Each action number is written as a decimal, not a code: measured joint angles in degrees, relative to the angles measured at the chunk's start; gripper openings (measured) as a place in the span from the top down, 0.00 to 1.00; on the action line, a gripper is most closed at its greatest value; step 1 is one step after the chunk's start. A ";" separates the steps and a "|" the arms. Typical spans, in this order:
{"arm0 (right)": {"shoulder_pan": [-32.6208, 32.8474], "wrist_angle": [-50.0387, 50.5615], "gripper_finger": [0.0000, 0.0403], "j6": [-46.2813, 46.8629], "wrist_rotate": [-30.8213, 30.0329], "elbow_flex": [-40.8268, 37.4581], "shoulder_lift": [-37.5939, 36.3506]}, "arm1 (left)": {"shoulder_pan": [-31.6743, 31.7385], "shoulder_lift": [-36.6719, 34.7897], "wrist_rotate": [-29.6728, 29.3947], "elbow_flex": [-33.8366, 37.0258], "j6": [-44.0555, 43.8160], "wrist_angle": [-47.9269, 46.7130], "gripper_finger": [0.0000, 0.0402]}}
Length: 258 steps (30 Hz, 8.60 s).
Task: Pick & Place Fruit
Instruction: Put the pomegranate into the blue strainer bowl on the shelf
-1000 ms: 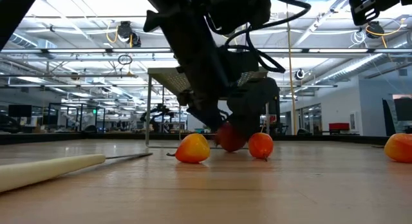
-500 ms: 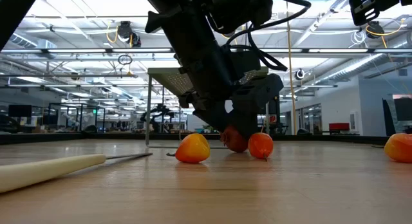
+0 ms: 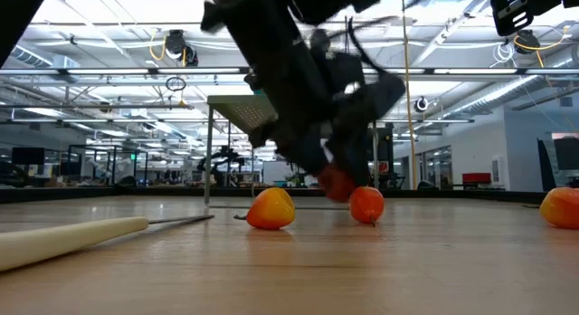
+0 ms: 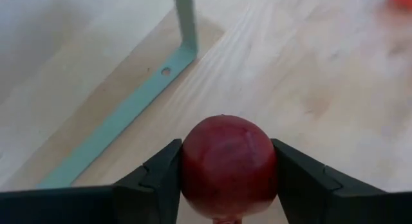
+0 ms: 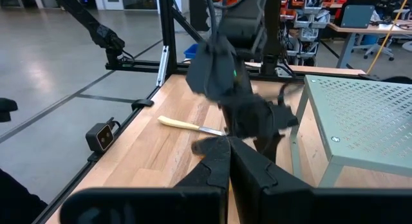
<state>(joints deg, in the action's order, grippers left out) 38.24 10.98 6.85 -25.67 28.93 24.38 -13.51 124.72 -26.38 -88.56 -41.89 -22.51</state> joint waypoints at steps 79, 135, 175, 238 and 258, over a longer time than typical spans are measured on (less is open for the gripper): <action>0.00 1.40 1.00 -0.50 0.07 -0.02 0.02 | 1.70 -29.04 -18.81 -0.11 80.84 21.07 0.51; 0.00 4.66 1.00 -0.67 0.00 -0.02 0.00 | 14.14 -29.00 54.12 -0.06 20.64 51.05 0.48; 0.02 4.27 1.00 -0.48 -0.02 -0.02 0.00 | 22.64 -28.94 15.01 -0.06 26.87 4.71 0.49; 0.00 5.16 1.00 3.17 -6.08 -0.02 0.00 | 43.01 -13.65 24.66 -22.66 41.34 -21.53 0.49; 0.00 5.16 1.00 3.15 -6.08 -0.02 0.00 | 42.73 -13.20 26.90 -22.66 41.37 -21.05 0.48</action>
<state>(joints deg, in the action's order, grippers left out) 38.24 16.14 10.00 -31.75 28.91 24.38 29.21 111.53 0.53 -111.22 -0.52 -43.56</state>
